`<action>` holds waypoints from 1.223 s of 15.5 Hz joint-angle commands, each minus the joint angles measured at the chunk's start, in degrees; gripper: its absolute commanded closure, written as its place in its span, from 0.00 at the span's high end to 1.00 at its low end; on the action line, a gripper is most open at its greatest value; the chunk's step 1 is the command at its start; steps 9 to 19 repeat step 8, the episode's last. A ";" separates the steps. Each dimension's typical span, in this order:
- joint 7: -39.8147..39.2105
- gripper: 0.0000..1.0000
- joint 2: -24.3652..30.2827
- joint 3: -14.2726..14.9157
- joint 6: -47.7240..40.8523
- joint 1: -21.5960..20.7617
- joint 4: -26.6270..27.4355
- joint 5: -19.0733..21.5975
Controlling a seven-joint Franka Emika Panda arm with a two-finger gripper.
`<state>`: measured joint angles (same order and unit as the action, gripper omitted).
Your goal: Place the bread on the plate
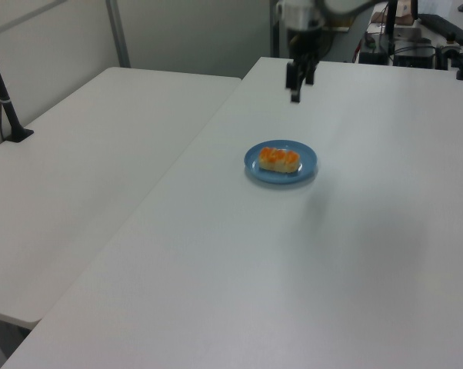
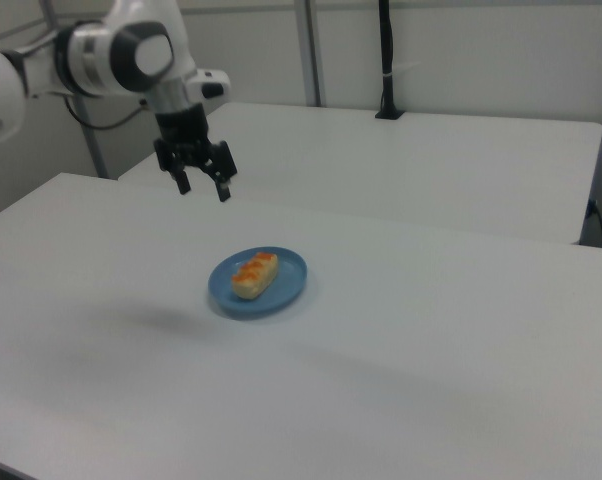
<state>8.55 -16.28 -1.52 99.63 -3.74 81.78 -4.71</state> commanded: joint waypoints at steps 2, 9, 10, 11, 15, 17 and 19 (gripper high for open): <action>0.77 1.00 13.80 0.20 -5.41 0.48 10.41 -0.56; -1.78 1.00 17.42 0.46 -9.11 1.80 11.47 -0.03; -1.78 1.00 17.42 0.46 -9.11 1.80 11.47 -0.03; -1.78 1.00 17.42 0.46 -9.11 1.80 11.47 -0.03; -1.78 1.00 17.42 0.46 -9.11 1.80 11.47 -0.03; -1.78 1.00 17.42 0.46 -9.11 1.80 11.47 -0.03; -1.78 1.00 17.42 0.46 -9.11 1.80 11.47 -0.03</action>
